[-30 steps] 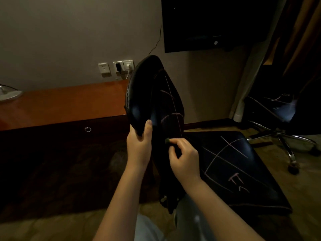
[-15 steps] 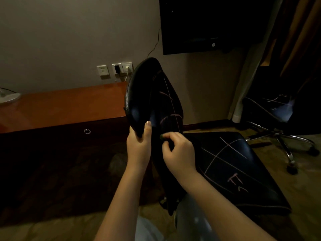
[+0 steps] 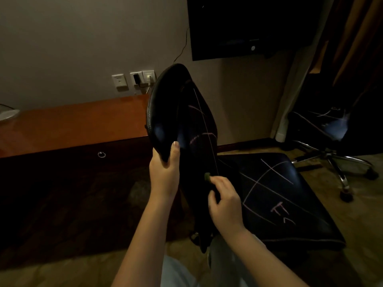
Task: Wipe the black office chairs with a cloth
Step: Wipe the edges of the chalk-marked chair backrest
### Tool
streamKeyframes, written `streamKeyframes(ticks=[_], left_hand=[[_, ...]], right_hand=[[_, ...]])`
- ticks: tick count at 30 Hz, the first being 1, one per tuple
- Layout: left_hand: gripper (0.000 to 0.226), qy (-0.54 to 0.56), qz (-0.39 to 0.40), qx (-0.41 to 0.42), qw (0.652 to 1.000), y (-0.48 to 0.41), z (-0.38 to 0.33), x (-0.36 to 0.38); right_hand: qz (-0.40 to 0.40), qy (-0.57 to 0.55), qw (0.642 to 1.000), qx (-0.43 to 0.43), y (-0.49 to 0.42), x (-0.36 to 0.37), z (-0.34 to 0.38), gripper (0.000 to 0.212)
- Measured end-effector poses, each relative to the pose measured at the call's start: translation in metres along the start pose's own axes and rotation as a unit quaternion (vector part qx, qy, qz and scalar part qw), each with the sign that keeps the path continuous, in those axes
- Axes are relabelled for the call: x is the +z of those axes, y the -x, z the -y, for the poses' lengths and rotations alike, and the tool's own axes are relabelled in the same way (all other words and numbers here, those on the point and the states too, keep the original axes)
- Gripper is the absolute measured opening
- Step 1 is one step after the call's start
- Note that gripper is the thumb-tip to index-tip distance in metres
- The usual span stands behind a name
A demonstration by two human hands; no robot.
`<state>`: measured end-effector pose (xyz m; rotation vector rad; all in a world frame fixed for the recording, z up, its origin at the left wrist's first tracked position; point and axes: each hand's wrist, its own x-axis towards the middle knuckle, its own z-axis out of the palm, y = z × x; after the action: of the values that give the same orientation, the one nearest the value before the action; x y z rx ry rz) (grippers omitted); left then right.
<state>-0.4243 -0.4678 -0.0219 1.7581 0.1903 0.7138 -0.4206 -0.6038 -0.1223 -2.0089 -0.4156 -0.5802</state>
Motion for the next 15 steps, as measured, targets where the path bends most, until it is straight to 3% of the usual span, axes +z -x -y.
streamKeyframes(ticks=[6,10,15], left_hand=[[0.051,0.014,0.01,-0.001,1.0,0.001,-0.003,0.0],[0.056,0.005,0.007,0.005,1.0,0.001,-0.004,-0.001],[0.04,-0.029,0.001,-0.003,1.0,-0.004,0.0,-0.001]], right_hand=[[0.016,-0.033,0.998,0.041,-0.003,-0.008,0.001,0.034],[0.002,-0.051,0.998,-0.04,-0.03,-0.006,0.04,0.036],[0.006,-0.056,0.994,-0.092,-0.055,0.006,0.084,0.043]])
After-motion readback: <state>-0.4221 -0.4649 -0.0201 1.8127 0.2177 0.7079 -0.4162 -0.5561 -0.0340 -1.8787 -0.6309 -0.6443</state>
